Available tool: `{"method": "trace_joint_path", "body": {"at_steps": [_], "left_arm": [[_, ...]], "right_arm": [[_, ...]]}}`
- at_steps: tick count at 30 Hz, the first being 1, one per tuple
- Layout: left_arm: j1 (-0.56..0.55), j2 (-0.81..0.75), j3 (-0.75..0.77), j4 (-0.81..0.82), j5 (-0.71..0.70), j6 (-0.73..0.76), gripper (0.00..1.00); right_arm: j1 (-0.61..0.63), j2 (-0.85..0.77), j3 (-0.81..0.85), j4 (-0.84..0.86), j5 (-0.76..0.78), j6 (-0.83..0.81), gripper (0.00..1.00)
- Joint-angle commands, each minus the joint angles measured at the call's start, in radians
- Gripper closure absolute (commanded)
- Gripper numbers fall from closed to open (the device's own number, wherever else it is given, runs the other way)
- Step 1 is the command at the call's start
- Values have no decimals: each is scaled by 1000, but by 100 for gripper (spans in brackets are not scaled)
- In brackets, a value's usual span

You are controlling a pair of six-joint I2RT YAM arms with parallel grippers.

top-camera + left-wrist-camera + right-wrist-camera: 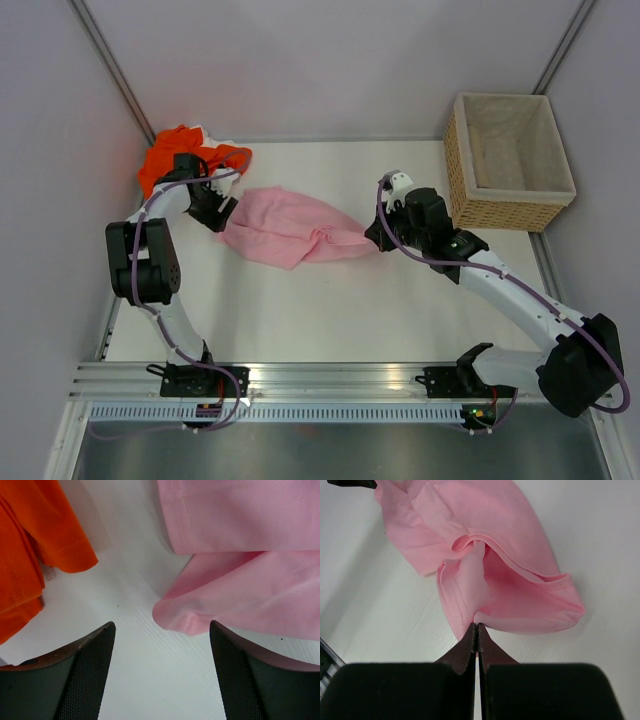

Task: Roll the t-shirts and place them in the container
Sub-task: Flatten the tshirt

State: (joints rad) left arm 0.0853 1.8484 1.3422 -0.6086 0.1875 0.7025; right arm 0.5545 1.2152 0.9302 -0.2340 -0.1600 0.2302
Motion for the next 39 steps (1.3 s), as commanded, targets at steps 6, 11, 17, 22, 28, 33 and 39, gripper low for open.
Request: {"method": "trace_joint_path", "body": {"at_steps": [6, 11, 17, 22, 28, 33, 39], "left_arm": [[1, 146, 81, -66, 75, -15, 30], [1, 75, 37, -97, 168, -43, 95], [2, -251, -23, -117, 208, -84, 98], [66, -475, 115, -218, 204, -119, 98], [168, -603, 241, -255, 179, -115, 98], [183, -661, 258, -244, 142, -109, 98], [183, -652, 288, -183, 115, -135, 98]], "right_arm": [[-1, 6, 16, 9, 7, -5, 100], [-2, -14, 31, -10, 30, -11, 100], [-70, -86, 206, -119, 112, -43, 100], [-155, -179, 396, -203, 304, -109, 100], [-171, -253, 524, -281, 412, -164, 100], [-169, -301, 550, -312, 418, -161, 100], [-171, -243, 556, -289, 358, -164, 100]]}}
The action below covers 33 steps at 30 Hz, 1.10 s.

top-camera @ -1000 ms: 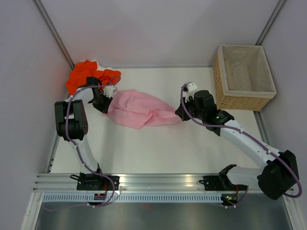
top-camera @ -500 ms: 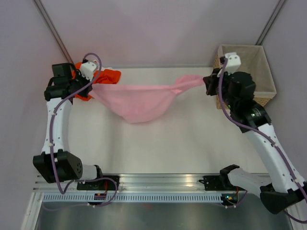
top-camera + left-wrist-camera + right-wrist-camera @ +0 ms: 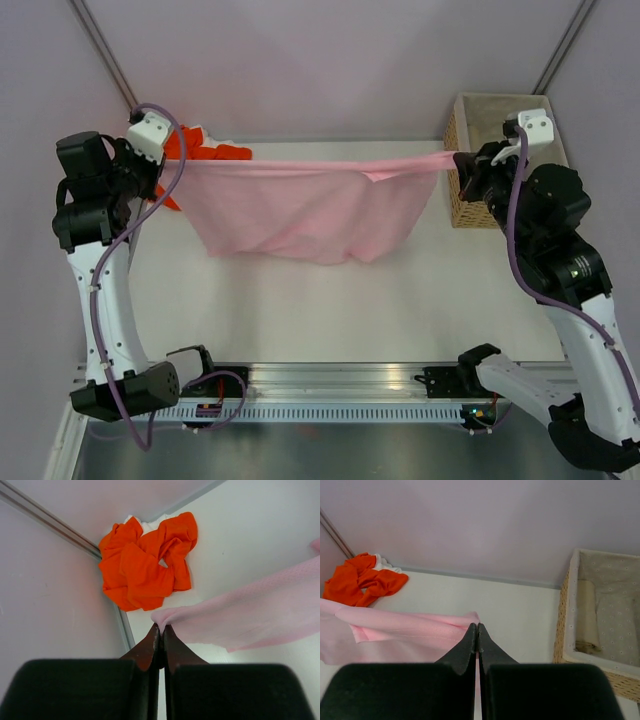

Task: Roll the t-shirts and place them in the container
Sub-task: Flatten the tshirt

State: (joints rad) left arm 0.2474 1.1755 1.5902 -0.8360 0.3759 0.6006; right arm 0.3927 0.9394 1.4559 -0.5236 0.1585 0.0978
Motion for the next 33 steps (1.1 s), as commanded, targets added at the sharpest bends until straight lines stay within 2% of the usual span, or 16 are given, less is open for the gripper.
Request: {"method": "trace_joint_path", "body": {"at_steps": [1, 4, 5, 7, 8, 9, 11, 12, 15, 19, 22, 25, 27, 31, 32, 33], "left_arm": [[23, 32, 39, 60, -78, -39, 98], [21, 127, 56, 94, -88, -74, 98], [21, 198, 88, 104, -95, -106, 98], [23, 274, 175, 109, -110, -146, 98], [23, 304, 210, 110, -109, -185, 98], [21, 361, 249, 110, -109, -203, 98], [21, 398, 357, 110, -109, -257, 98], [23, 415, 390, 110, -111, -268, 98], [21, 409, 482, 118, -107, -288, 98], [21, 356, 510, 204, -147, -280, 98], [21, 319, 495, 238, -132, -249, 98], [23, 291, 427, 258, -85, -237, 98], [21, 247, 355, 281, -26, -219, 98], [21, 130, -16, 319, 115, -87, 98], [21, 83, -89, 321, 159, -58, 98], [20, 63, -233, 321, 175, -30, 98]], "right_arm": [[-8, 51, 26, 23, 23, -33, 100], [-9, 175, 32, 88, -40, -43, 100], [-15, 270, 50, 99, -62, -43, 100], [-37, 379, 165, 100, -112, -26, 100], [-67, 485, 217, 99, -153, 8, 100], [-87, 533, 327, 97, -202, 38, 100], [-159, 648, 446, 96, -297, 136, 100], [-181, 676, 577, 77, -319, 160, 100], [-224, 713, 752, 77, -326, 172, 100], [-242, 626, 738, 209, -274, 157, 100], [-268, 590, 739, 221, -261, 128, 100], [-272, 547, 643, 240, -258, 105, 100], [-273, 466, 465, 285, -249, 105, 100], [-272, 242, 68, 372, -231, 160, 100], [-272, 210, -91, 393, -241, 186, 100], [-273, 181, -168, 396, -252, 204, 100]]}}
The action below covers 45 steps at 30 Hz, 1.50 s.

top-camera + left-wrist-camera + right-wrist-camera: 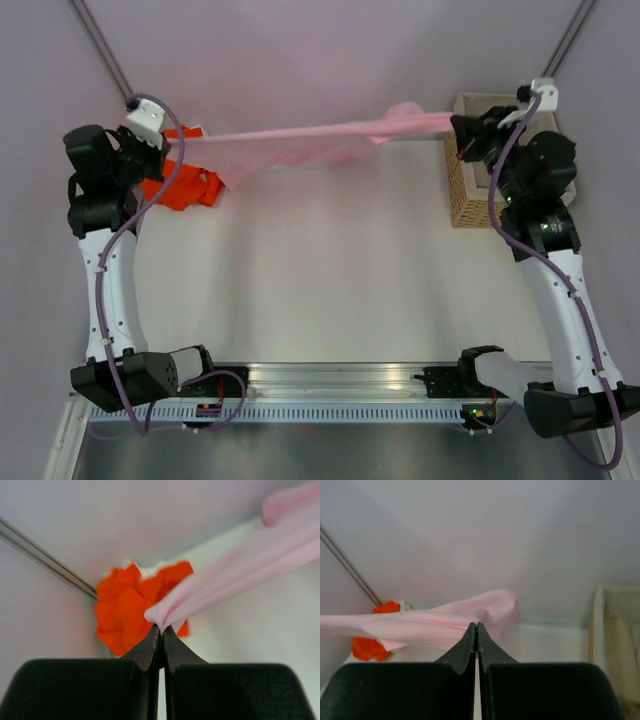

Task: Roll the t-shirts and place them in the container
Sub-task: Flatten the tshirt

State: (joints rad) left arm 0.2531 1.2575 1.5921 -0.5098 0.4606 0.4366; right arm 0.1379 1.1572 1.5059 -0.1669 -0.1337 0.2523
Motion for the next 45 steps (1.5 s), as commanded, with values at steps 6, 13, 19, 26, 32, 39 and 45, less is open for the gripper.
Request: {"method": "trace_joint_path", "body": {"at_steps": [6, 13, 19, 26, 32, 39, 45], "left_arm": [[12, -81, -702, -12, 84, 426, 90], [12, 16, -863, -32, -46, 531, 86], [14, -6, -922, -47, -80, 574, 81], [12, -29, -965, -85, -74, 580, 71], [12, -139, -919, -200, -74, 564, 48], [-188, -291, -1003, -201, -164, 516, 31], [-310, -247, -1156, 49, -376, 496, 30]], "right_arm": [[-14, -160, -692, -5, 3, 205, 100], [-11, -255, -1022, 32, 5, 337, 100], [-11, -330, -1096, -40, 25, 372, 100], [-11, -467, -1119, -155, 74, 458, 94], [-11, -612, -1079, -338, 120, 438, 49], [-11, -545, -1119, -297, 149, 508, 21], [-11, -343, -1144, -178, 100, 459, 30]]}}
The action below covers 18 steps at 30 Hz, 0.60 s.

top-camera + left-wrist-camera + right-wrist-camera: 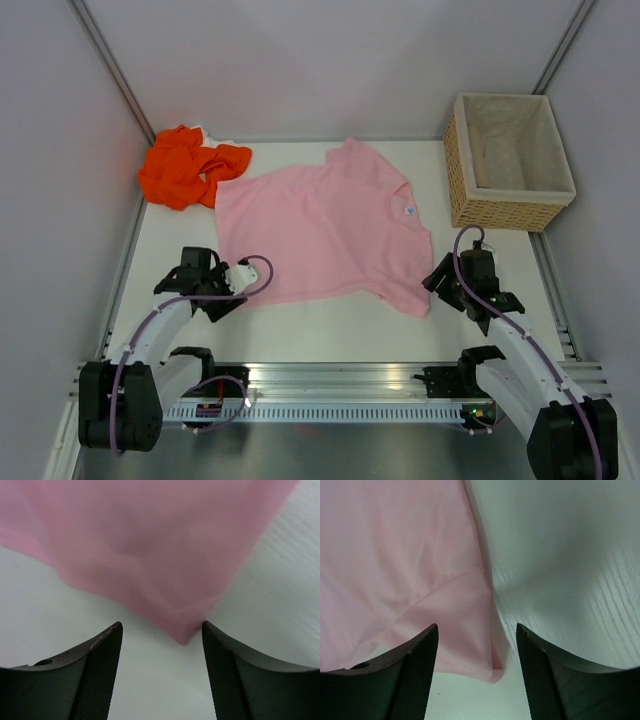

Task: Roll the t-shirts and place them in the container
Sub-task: Fold the tshirt

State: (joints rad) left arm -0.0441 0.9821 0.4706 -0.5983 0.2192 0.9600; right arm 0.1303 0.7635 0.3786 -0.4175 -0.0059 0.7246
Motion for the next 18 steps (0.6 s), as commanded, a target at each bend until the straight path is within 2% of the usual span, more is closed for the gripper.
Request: {"method": "trace_joint_path", "body": {"at_steps": [1, 5, 8, 9, 11, 12, 13, 14, 15, 18], "left_arm": [[-13, 53, -46, 159, -150, -30, 30], [-16, 98, -59, 198, -143, -43, 30], [-23, 96, -78, 203, -106, -56, 32], [-26, 98, -82, 201, -98, -60, 34], [-30, 96, -92, 201, -90, -64, 49], [-31, 96, -96, 201, -87, -66, 57], [-31, 89, -99, 200, -86, -66, 77], [-31, 83, -101, 200, -86, -66, 90], [-31, 73, -98, 198, -90, -76, 97], [-30, 6, -64, 144, -93, -79, 98]], "right_arm": [[-3, 81, -21, 98, -41, -14, 32], [0, 129, -92, 199, -120, 25, 34], [18, 192, -129, 253, -121, 36, 51], [23, 204, -132, 258, -124, 35, 65], [26, 218, -127, 261, -138, 30, 79], [28, 215, -124, 255, -150, 23, 91], [29, 206, -109, 241, -151, 16, 97], [28, 194, -95, 196, -148, 9, 100], [28, 151, -81, 166, -141, 3, 100], [29, 7, -23, 30, -140, 10, 100]]}}
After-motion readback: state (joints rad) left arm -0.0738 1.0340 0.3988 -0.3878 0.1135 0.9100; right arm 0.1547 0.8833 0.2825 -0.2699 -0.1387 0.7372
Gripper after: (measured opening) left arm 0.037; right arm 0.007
